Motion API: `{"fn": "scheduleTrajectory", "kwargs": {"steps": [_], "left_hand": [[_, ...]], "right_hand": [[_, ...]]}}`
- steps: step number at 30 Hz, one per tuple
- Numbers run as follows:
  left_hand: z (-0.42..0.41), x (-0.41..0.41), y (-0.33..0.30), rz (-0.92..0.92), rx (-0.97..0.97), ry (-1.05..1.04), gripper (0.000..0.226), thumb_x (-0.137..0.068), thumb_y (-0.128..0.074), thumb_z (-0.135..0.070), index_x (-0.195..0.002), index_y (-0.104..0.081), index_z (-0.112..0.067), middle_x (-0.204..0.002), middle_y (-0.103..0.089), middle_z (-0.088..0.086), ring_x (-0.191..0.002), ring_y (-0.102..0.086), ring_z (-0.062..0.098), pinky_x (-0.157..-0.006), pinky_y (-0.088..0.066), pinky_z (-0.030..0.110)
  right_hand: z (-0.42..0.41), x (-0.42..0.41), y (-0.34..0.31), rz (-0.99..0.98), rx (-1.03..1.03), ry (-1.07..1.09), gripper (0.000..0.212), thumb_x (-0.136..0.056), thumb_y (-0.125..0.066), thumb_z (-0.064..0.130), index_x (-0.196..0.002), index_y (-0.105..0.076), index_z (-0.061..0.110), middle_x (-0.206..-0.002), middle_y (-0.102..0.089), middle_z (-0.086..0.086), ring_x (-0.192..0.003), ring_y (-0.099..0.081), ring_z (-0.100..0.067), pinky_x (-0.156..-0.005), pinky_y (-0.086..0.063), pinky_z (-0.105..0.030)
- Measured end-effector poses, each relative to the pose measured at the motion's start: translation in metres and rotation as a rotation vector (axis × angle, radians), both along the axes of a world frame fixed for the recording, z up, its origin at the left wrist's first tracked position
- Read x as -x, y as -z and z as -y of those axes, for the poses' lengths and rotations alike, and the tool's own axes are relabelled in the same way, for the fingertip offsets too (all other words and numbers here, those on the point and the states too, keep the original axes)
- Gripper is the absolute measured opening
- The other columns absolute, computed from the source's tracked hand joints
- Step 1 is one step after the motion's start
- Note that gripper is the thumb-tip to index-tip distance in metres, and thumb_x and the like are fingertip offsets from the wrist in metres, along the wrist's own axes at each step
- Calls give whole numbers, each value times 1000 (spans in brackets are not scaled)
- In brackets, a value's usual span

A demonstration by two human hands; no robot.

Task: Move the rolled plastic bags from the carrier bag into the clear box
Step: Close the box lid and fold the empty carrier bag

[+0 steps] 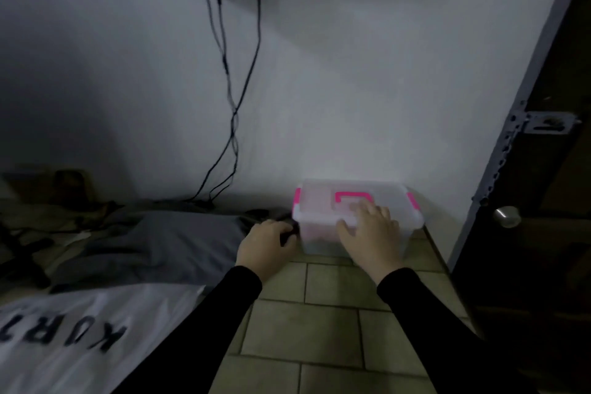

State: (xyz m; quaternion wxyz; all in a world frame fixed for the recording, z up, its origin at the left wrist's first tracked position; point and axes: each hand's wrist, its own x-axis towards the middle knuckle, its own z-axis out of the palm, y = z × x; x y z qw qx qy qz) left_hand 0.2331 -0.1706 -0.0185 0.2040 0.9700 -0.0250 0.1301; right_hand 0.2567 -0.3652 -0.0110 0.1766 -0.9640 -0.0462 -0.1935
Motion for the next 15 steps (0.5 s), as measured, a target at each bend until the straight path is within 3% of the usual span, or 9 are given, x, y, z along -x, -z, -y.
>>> {"fn": "scheduleTrajectory", "kwargs": {"steps": [3,5,9,11,15], "left_hand": [[-33,44,0,7,26,-103,23,-89,-53,-35,-101,-70,-25,-100,-72,-3,-95,-65,19,-74,-51,29],[-61,70,5,21,7,-178,21,-88,-54,-36,-93,-70,-22,-93,-72,-2,-90,-66,19,-69,-48,29],[-126,124,16,59,29,-355,24,-93,-53,-36,-86,-67,-18,-84,-70,0,-77,-62,20,-62,-43,29],[-154,143,24,80,39,-473,25,-96,-50,-36,-96,-68,-19,-93,-69,0,-81,-60,18,-68,-47,30],[-216,181,38,70,-68,-846,34,-89,-52,-42,-115,-64,-22,-125,-56,7,-118,-47,30,-97,-42,39]], "right_hand": [[-56,43,8,-90,-241,-235,33,-84,-58,36,-104,-69,13,-101,-71,-9,-97,-63,-31,-81,-49,-37],[-92,67,16,-269,-327,-335,25,-85,-59,36,-98,-69,17,-96,-72,-4,-94,-65,-25,-76,-51,-33],[-160,106,31,-546,-327,-506,22,-86,-57,33,-88,-64,13,-90,-68,-5,-96,-62,-29,-72,-45,-30],[-180,116,38,-685,-370,-542,20,-87,-56,32,-86,-62,13,-85,-63,-3,-93,-61,-26,-71,-40,-27],[-222,129,50,-851,-426,-570,32,-91,-53,36,-70,-53,12,-68,-51,-1,-64,-48,-14,-59,-35,-24]]}}
